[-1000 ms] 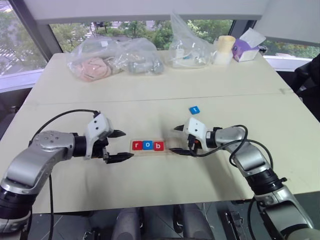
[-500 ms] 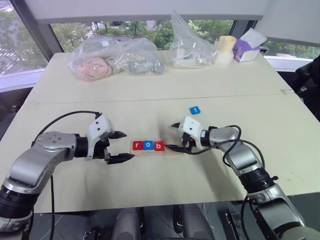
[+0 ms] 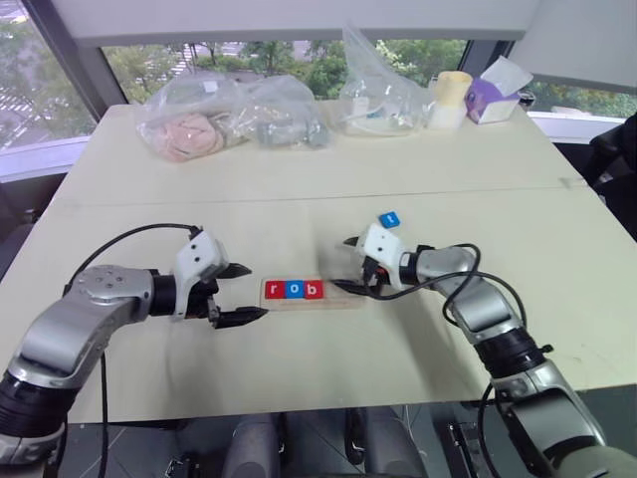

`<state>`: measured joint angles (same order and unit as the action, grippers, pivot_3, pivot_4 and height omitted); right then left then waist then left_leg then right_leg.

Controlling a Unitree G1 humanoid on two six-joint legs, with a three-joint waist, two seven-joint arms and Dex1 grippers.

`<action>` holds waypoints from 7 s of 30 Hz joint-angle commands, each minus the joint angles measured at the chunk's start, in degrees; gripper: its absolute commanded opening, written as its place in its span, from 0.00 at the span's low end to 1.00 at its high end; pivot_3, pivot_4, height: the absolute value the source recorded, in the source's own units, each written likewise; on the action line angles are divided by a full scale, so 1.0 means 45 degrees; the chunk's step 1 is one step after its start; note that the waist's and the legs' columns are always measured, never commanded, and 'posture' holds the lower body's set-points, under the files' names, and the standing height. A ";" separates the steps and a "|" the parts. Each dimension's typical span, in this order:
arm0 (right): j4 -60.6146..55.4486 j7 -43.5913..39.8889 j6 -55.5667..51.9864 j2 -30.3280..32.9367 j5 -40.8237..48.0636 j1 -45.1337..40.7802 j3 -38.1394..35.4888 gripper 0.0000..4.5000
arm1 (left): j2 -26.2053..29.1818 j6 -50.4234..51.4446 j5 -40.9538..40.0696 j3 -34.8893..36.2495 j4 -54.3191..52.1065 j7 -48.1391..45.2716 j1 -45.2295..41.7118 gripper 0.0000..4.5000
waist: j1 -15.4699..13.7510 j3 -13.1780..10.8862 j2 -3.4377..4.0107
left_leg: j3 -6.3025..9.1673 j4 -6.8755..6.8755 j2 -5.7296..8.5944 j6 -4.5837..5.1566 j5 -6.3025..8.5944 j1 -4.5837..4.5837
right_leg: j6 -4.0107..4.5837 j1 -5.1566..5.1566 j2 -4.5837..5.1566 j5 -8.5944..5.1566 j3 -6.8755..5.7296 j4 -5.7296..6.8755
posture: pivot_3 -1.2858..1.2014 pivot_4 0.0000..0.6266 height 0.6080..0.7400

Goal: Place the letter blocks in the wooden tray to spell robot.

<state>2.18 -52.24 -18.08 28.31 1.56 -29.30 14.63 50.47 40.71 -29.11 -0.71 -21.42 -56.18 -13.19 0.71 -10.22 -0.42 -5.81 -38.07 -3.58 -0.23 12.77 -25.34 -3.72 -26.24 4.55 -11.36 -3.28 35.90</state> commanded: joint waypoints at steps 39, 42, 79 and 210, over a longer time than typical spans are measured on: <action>-0.1367 0.1765 0.0663 -0.1104 0.0166 0.0974 0.0449 0.99 | 0.0448 0.0094 -0.0318 0.0586 -0.0537 -0.0098 0.0495 1.00 | 0.0014 0.0007 -0.0012 | 0.0001 -0.0001 -0.0002 -0.0002 0.0001 -0.0004 | 0.0005 -0.0010 0.0003 0.0000 0.0000 -0.0003 | 0.52 0.24 0.99; -0.2349 0.1811 -0.0280 -0.1446 0.1710 0.0839 -0.0772 0.99 | 0.0451 0.0182 -0.0503 0.0740 -0.0559 -0.0134 0.0426 1.00 | 0.0007 0.0006 -0.0011 | 0.0000 -0.0002 -0.0002 -0.0002 0.0001 -0.0004 | 0.0005 -0.0010 0.0003 0.0000 0.0000 -0.0003 | 0.52 0.24 0.99; -0.3476 0.9996 -0.7432 -0.3199 0.1261 0.1436 -0.3503 0.27 | -0.0624 -0.0162 -0.0418 0.0219 -0.0094 0.0374 -0.0636 1.00 | 0.0003 0.0030 -0.0049 | 0.0002 -0.0003 -0.0015 -0.0014 -0.0007 -0.0001 | 0.0025 -0.0021 -0.0006 0.0008 0.0007 0.0018 | 0.52 0.24 0.99; 0.1689 -0.1808 0.2483 0.0377 0.0084 -0.0850 -0.0061 0.99 | 0.0491 -0.0068 0.0010 -0.0871 -0.0653 -0.1085 -0.1082 1.00 | 0.0001 0.0013 -0.0068 | -0.0007 -0.0008 -0.0012 -0.0018 -0.0012 0.0008 | 0.0027 -0.0016 -0.0004 -0.0014 -0.0009 0.0038 | 0.52 0.24 0.99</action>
<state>12.39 -60.49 -7.22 30.23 1.32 -32.77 14.80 52.24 41.59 -29.23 -5.57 -24.12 -60.70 -18.19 0.72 -10.16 -0.73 -5.85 -38.11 -3.64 -0.31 12.72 -25.30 -3.60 -26.31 4.53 -11.42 -3.32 36.07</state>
